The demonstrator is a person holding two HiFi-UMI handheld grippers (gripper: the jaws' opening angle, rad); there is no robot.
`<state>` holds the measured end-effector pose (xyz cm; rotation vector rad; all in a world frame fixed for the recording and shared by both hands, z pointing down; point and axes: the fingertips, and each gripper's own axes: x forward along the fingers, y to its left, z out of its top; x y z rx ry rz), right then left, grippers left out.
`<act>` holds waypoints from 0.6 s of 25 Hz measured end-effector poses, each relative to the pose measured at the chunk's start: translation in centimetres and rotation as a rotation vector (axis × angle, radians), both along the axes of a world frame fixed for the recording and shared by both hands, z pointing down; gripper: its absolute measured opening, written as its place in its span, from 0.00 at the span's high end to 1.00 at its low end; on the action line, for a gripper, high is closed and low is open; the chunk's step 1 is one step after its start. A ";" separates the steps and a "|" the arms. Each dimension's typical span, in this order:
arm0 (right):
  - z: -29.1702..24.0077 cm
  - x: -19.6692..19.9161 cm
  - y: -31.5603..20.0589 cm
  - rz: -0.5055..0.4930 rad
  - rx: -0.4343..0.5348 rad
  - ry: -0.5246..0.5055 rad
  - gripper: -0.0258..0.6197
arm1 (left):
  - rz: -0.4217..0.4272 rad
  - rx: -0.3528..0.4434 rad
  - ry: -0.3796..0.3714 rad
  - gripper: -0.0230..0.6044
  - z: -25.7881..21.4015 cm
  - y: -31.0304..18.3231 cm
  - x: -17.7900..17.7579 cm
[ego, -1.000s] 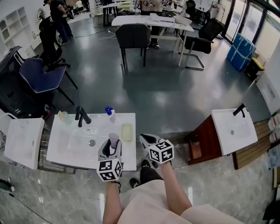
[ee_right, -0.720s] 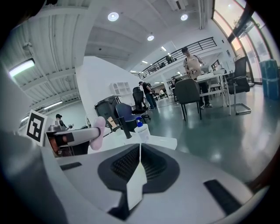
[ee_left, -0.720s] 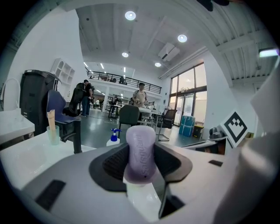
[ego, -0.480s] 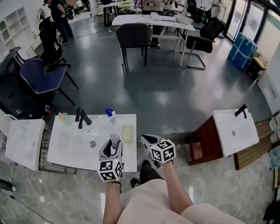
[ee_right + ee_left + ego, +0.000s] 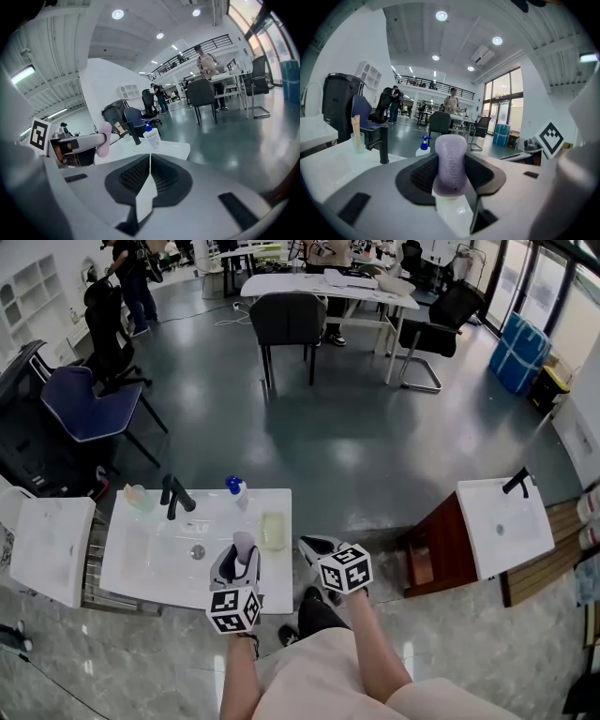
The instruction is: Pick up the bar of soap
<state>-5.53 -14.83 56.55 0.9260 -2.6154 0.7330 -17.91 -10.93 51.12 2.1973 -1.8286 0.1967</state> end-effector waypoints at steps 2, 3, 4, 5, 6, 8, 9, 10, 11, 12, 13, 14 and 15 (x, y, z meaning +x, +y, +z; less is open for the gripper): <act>0.0 -0.2 0.0 -0.003 -0.001 -0.002 0.95 | -0.001 0.000 -0.002 0.66 0.0 0.0 -0.1; -0.1 -0.2 0.0 -0.003 -0.001 -0.003 0.95 | -0.001 0.001 -0.002 0.66 0.0 0.0 -0.1; -0.2 -0.2 0.0 -0.002 -0.002 -0.004 0.95 | 0.001 0.002 -0.001 0.66 0.0 0.1 0.0; -0.3 -0.2 0.0 -0.001 -0.002 -0.005 0.95 | 0.004 0.004 0.001 0.66 -0.1 0.1 0.0; -0.4 -0.1 0.0 0.001 -0.003 -0.007 0.95 | 0.007 0.006 0.004 0.66 -0.2 0.1 0.1; -0.4 -0.1 0.0 0.004 -0.004 -0.010 0.95 | 0.010 0.009 0.008 0.66 -0.3 0.1 0.1; -0.4 0.0 -0.1 0.005 -0.004 -0.009 0.95 | 0.011 0.009 0.009 0.66 -0.3 0.0 0.1; -0.3 0.0 -0.1 0.006 -0.005 -0.006 0.95 | 0.010 0.010 0.011 0.66 -0.3 0.0 0.1; -0.3 0.1 0.0 0.005 -0.005 -0.003 0.95 | 0.010 0.012 0.013 0.66 -0.3 0.0 0.1; -0.2 0.1 0.0 0.006 -0.005 -0.001 0.95 | 0.010 0.014 0.015 0.66 -0.3 0.0 0.1; -0.2 0.3 0.1 0.008 -0.004 0.001 0.95 | 0.013 0.017 0.019 0.66 -0.4 0.0 0.2; -0.3 0.4 0.1 0.010 -0.004 0.001 0.95 | 0.016 0.019 0.022 0.66 -0.4 0.0 0.4; -0.3 0.5 0.0 0.013 -0.003 0.001 0.95 | 0.020 0.019 0.022 0.66 -0.4 0.0 0.5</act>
